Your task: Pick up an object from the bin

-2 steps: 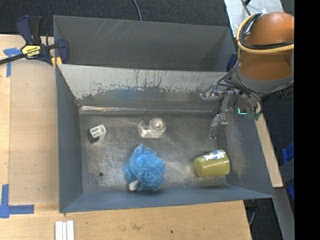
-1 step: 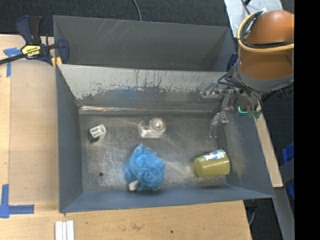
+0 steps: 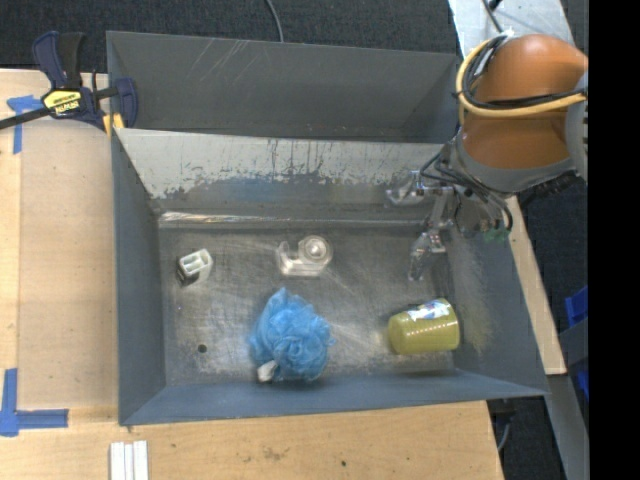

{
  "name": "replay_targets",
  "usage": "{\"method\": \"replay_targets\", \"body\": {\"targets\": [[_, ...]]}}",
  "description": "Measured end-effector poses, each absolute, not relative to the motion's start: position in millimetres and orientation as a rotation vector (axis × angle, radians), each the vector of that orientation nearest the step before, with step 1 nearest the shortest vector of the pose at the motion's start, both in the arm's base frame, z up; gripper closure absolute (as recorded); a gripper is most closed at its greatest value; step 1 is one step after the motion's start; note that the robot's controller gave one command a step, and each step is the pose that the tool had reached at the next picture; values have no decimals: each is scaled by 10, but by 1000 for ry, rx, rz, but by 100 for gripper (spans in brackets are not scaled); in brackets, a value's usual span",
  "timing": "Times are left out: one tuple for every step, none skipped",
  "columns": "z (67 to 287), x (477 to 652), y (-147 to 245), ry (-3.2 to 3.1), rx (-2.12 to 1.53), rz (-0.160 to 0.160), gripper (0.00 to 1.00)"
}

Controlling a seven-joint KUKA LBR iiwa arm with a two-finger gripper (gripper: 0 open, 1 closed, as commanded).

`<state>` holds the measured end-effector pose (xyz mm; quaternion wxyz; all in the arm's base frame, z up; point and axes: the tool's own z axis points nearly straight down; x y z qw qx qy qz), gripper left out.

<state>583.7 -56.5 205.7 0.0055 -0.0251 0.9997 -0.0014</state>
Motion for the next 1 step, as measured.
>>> {"method": "replay_targets", "body": {"targets": [[1655,5978,-396,3134,-115,-1,0]]}}
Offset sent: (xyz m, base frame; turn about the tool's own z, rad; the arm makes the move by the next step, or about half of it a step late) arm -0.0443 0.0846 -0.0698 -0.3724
